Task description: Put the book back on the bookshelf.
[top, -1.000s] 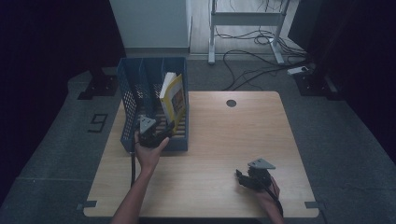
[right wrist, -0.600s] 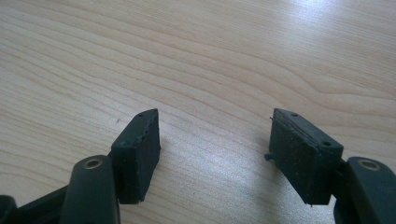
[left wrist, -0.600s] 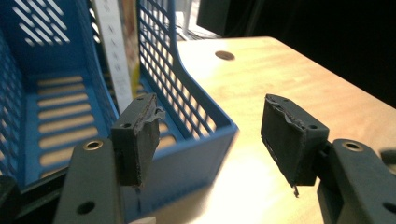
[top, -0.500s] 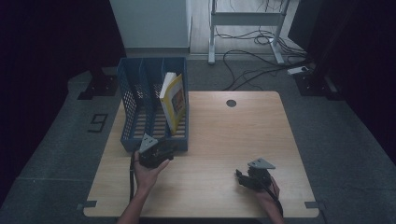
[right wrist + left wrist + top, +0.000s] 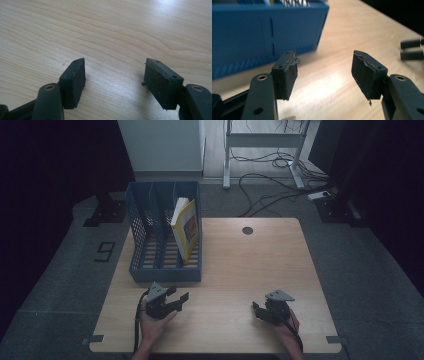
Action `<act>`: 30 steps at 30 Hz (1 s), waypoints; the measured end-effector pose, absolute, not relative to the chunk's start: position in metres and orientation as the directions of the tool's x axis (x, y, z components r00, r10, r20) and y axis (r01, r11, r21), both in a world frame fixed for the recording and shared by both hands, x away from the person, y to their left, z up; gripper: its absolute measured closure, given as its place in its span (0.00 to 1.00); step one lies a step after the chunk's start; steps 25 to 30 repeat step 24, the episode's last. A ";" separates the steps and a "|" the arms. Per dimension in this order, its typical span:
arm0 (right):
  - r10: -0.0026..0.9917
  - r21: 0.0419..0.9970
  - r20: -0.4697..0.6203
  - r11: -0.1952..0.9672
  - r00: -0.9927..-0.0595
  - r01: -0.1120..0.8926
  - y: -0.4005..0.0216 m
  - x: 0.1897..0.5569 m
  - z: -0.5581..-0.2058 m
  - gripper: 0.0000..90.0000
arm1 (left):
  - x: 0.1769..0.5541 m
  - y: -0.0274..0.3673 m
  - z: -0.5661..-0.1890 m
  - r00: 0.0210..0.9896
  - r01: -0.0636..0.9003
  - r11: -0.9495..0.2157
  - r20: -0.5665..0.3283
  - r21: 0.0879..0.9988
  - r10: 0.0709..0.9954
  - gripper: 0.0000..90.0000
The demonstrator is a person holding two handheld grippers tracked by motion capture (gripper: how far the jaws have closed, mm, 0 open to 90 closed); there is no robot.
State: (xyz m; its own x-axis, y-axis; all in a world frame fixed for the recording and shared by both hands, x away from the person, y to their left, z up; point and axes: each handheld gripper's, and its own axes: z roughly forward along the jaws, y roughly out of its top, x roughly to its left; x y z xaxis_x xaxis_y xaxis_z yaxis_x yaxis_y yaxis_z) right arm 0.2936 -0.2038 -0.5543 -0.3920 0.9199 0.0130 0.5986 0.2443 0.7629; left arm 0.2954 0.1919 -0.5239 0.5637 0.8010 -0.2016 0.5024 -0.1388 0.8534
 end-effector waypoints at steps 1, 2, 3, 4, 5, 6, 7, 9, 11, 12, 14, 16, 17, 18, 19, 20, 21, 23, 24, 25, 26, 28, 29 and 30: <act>0.920 0.763 0.013 0.244 -0.392 0.598 -0.204 0.294 -0.554 0.37 | 0.295 0.193 -0.525 0.565 0.507 -0.136 -0.209 0.851 0.798 0.42; 0.920 0.763 0.013 0.245 -0.392 0.599 -0.204 0.294 -0.554 0.37 | 0.295 0.194 -0.526 0.567 0.514 -0.134 -0.218 0.847 0.795 0.42; 0.920 0.763 0.013 0.244 -0.392 0.599 -0.204 0.294 -0.554 0.37 | 0.296 0.194 -0.527 0.567 0.519 -0.134 -0.223 0.844 0.793 0.42; 0.920 0.763 0.013 0.245 -0.392 0.599 -0.204 0.294 -0.554 0.37 | 0.296 0.194 -0.528 0.567 0.523 -0.136 -0.224 0.842 0.793 0.42; 0.920 0.763 0.013 0.244 -0.392 0.599 -0.204 0.294 -0.554 0.37 | 0.297 0.194 -0.528 0.567 0.524 -0.135 -0.226 0.841 0.792 0.42; 0.920 0.763 0.013 0.244 -0.392 0.598 -0.204 0.294 -0.554 0.37 | 0.297 0.193 -0.529 0.569 0.525 -0.137 -0.226 0.840 0.791 0.42; 0.920 0.763 0.013 0.244 -0.392 0.599 -0.204 0.294 -0.554 0.37 | 0.297 0.192 -0.529 0.572 0.524 -0.141 -0.224 0.840 0.789 0.42; 0.920 0.763 0.013 0.244 -0.392 0.599 -0.204 0.294 -0.554 0.37 | 0.297 0.190 -0.529 0.577 0.522 -0.146 -0.222 0.840 0.786 0.42; 0.920 0.763 0.013 0.244 -0.392 0.599 -0.204 0.294 -0.554 0.37 | 0.297 0.188 -0.529 0.579 0.522 -0.150 -0.221 0.840 0.785 0.42; 0.920 0.763 0.014 0.244 -0.392 0.599 -0.204 0.294 -0.554 0.37 | 0.296 0.188 -0.529 0.582 0.522 -0.154 -0.218 0.839 0.784 0.42; 0.920 0.763 0.014 0.244 -0.392 0.599 -0.204 0.294 -0.554 0.37 | 0.296 0.187 -0.530 0.583 0.521 -0.158 -0.214 0.839 0.784 0.41; 0.920 0.763 0.014 0.244 -0.392 0.599 -0.204 0.294 -0.554 0.37 | 0.296 0.187 -0.530 0.582 0.522 -0.158 -0.214 0.838 0.785 0.41; 0.920 0.763 0.013 0.244 -0.392 0.599 -0.204 0.294 -0.554 0.37 | 0.296 0.187 -0.531 0.581 0.522 -0.158 -0.214 0.838 0.785 0.41; 0.920 0.763 0.013 0.244 -0.392 0.599 -0.204 0.294 -0.554 0.37 | 0.296 0.187 -0.531 0.580 0.523 -0.158 -0.214 0.837 0.786 0.41; 0.920 0.763 0.013 0.244 -0.392 0.599 -0.204 0.294 -0.554 0.37 | 0.296 0.188 -0.531 0.578 0.523 -0.158 -0.212 0.837 0.788 0.41; 0.920 0.763 0.013 0.244 -0.392 0.599 -0.204 0.294 -0.554 0.37 | 0.296 0.188 -0.531 0.575 0.520 -0.165 -0.201 0.838 0.793 0.41; 0.920 0.763 0.013 0.244 -0.392 0.599 -0.204 0.294 -0.554 0.37 | 0.295 0.187 -0.531 0.574 0.517 -0.174 -0.189 0.838 0.797 0.41; 0.920 0.762 0.014 0.244 -0.392 0.599 -0.204 0.294 -0.554 0.36 | 0.296 0.187 -0.532 0.576 0.518 -0.173 -0.192 0.838 0.795 0.41; 0.920 0.762 0.014 0.244 -0.392 0.600 -0.204 0.294 -0.554 0.36 | 0.296 0.187 -0.532 0.576 0.519 -0.172 -0.194 0.837 0.794 0.41; 0.920 0.762 0.014 0.244 -0.392 0.600 -0.204 0.294 -0.554 0.36 | 0.296 0.187 -0.532 0.576 0.519 -0.172 -0.194 0.837 0.794 0.41; 0.920 0.762 0.014 0.244 -0.392 0.600 -0.204 0.294 -0.554 0.36 | 0.296 0.187 -0.532 0.576 0.519 -0.172 -0.194 0.837 0.794 0.41; 0.920 0.762 0.014 0.244 -0.392 0.600 -0.204 0.294 -0.554 0.36 | 0.296 0.187 -0.532 0.576 0.519 -0.172 -0.194 0.837 0.794 0.41; 0.920 0.762 0.014 0.244 -0.392 0.600 -0.204 0.294 -0.554 0.36 | 0.296 0.187 -0.532 0.576 0.519 -0.172 -0.194 0.837 0.794 0.41; 0.920 0.762 0.014 0.244 -0.392 0.600 -0.204 0.294 -0.554 0.36 | 0.296 0.187 -0.532 0.576 0.519 -0.172 -0.194 0.837 0.794 0.41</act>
